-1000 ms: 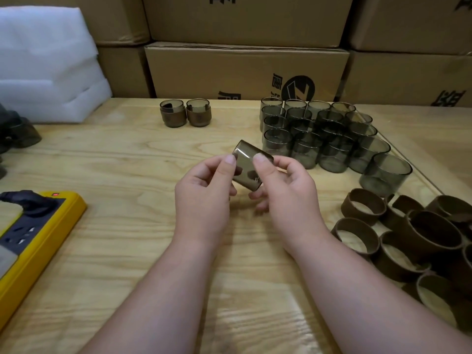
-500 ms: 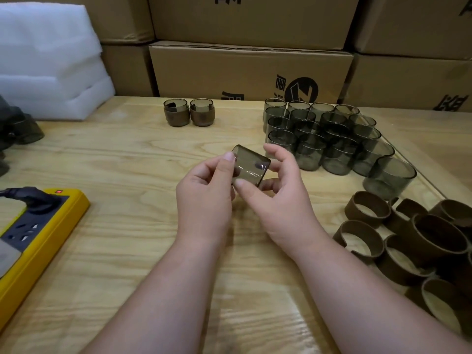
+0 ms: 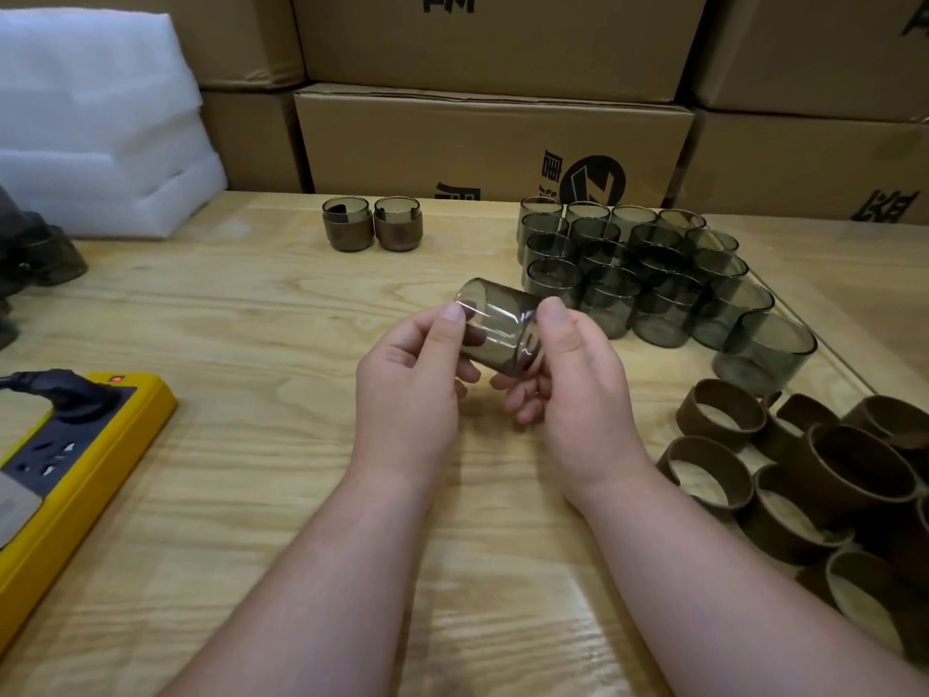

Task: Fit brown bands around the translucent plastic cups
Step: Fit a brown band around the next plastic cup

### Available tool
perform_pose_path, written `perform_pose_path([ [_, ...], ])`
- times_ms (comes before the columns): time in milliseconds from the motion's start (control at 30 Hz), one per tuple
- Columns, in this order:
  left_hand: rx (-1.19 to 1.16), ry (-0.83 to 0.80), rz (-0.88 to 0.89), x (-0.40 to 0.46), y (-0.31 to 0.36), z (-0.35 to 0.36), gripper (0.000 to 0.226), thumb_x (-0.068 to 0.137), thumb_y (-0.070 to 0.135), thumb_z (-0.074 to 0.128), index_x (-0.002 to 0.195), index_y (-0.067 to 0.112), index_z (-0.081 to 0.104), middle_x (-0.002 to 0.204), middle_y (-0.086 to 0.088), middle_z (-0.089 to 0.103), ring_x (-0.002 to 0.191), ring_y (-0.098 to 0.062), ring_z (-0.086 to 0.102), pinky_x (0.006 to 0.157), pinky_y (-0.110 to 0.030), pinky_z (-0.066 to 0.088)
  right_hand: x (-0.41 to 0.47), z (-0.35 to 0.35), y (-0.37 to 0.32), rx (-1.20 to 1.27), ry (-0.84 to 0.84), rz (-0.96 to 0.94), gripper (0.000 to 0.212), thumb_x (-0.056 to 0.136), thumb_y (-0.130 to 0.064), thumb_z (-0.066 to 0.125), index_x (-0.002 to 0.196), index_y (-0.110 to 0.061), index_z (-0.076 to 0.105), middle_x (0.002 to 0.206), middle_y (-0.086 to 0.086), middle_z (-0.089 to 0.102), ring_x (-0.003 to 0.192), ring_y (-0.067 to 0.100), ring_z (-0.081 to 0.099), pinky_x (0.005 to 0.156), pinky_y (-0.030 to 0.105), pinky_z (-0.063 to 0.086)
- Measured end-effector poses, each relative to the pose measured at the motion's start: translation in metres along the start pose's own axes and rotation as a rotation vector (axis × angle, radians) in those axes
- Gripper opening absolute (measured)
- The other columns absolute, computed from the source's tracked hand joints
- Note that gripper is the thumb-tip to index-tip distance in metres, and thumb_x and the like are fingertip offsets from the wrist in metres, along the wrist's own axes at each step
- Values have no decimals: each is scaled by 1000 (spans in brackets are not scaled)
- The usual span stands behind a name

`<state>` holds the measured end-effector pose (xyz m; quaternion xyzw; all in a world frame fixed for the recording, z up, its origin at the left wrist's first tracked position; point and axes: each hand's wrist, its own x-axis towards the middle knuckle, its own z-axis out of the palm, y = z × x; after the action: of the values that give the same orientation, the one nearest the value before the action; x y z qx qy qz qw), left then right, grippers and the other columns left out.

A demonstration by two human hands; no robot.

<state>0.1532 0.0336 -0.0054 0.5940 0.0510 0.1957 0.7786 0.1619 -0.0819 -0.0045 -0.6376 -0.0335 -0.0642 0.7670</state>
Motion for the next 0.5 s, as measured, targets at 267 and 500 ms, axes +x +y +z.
perform_pose_path([
  [267,-51,62,-51,2,1,-1,22,105,31,57,93,24,74,66,6,62,47,-8,48,46,-19,43,-4,5,4,-97,-86,-25,50,72,-45,79,112,-29,54,78,16,71,67,13,63,62,31,53],
  [500,-7,14,12,2,0,-1,23,106,27,56,95,22,75,64,5,56,48,-8,43,46,-18,39,-3,4,3,-151,2,-14,61,65,-61,78,105,-21,53,63,1,67,58,11,63,53,23,51],
])
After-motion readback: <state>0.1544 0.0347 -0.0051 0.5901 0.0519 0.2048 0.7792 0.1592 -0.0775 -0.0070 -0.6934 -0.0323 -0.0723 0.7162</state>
